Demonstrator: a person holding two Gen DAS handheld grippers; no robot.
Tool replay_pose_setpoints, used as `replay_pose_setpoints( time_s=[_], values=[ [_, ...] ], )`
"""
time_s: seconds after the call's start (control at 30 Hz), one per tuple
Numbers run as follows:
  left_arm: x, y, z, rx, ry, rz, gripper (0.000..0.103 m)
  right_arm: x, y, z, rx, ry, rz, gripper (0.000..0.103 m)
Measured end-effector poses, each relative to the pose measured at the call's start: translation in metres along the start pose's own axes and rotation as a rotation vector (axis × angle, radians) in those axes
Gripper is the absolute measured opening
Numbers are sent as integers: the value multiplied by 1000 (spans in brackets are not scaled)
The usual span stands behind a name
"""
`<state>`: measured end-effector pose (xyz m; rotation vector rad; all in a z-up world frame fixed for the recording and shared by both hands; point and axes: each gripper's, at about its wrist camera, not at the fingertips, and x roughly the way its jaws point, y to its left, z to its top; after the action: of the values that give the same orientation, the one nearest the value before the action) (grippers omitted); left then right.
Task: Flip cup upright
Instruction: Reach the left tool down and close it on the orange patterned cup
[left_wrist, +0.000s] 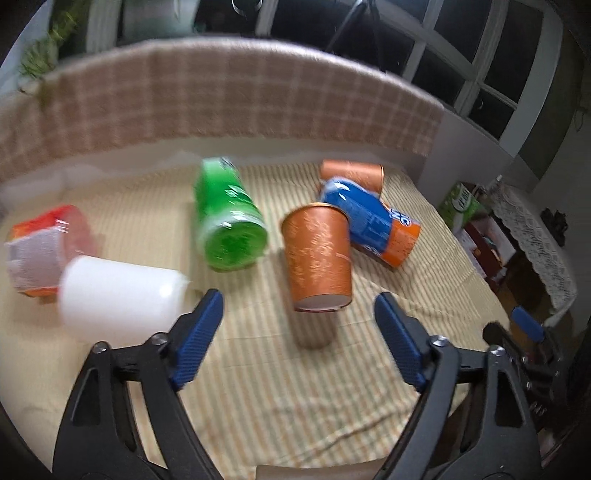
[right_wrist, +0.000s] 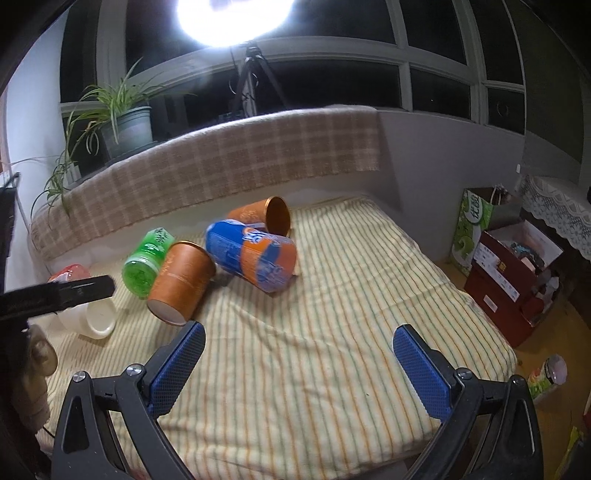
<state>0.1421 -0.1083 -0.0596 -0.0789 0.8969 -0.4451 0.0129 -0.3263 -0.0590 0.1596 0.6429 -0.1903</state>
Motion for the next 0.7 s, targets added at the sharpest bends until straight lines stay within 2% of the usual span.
replay_pose_setpoints(
  time_s=[0.27,0.4,0.53,0.7],
  values=[
    [42,-9,17,-29,99,-54,81,6,-18,-5,34,16,-15,103],
    [59,-10,21,-34,130,-36,81,8,-23,-5,51,22,-12,103],
    [73,-10,23,-39,159,-26,74,10,-25,-6,56,25,-12,103],
    [80,-11,22,-35,177,-25,73,13,-26,-7,65,34,-7,103]
  ],
)
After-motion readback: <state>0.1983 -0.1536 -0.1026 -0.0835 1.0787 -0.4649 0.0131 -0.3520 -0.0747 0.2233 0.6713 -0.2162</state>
